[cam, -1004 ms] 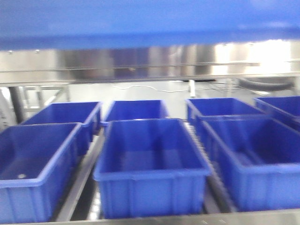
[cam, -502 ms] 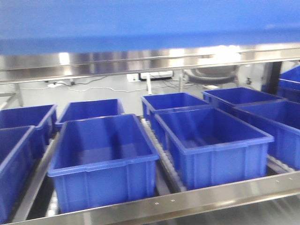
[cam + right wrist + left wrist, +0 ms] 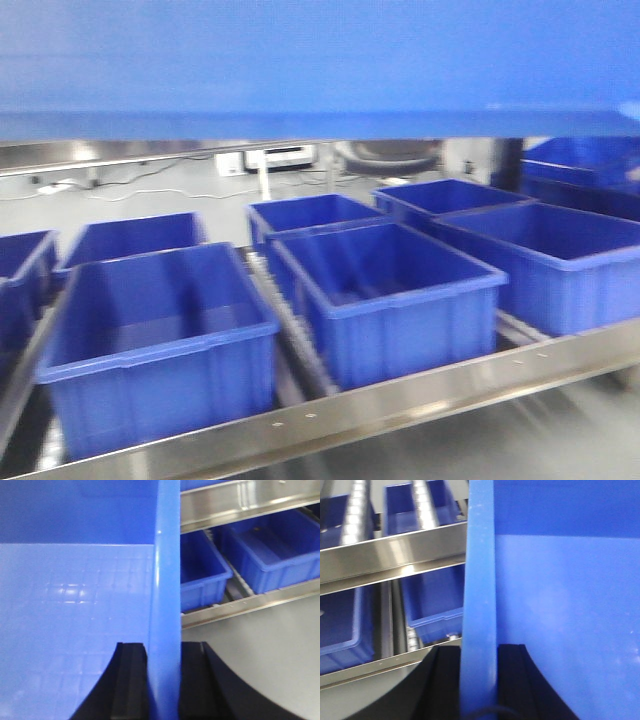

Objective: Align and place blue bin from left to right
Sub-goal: 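Hold the bin with both grippers while the base backs away and turns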

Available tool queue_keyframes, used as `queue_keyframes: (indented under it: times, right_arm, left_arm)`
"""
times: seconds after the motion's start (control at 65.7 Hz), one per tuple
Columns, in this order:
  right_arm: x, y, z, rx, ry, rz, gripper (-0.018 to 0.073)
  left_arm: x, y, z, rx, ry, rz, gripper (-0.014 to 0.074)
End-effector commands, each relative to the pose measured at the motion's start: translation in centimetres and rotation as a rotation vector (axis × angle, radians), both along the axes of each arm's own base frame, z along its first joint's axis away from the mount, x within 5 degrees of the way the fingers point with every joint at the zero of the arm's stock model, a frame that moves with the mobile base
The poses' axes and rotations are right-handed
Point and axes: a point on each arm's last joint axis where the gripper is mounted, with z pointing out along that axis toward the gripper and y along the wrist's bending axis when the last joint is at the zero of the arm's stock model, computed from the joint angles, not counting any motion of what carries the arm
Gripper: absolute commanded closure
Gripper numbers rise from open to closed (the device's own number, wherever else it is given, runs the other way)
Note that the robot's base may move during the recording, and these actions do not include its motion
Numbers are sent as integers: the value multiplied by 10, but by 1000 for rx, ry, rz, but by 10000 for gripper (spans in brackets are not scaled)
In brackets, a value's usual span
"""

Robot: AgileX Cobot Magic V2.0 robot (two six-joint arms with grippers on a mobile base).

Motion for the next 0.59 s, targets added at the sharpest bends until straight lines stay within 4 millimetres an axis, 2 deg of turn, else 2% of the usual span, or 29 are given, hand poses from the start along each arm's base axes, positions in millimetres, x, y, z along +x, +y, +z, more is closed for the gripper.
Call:
queue_keyframes:
  times: [0.0, 0.578]
  right_arm:
    - [-4, 10, 10, 85, -59, 95, 631]
    - [-3, 4, 6, 28, -38, 45, 631]
  left_arm:
    - [3, -6, 9, -31, -88, -55, 707]
    - [3, -6, 9, -31, -88, -55, 707]
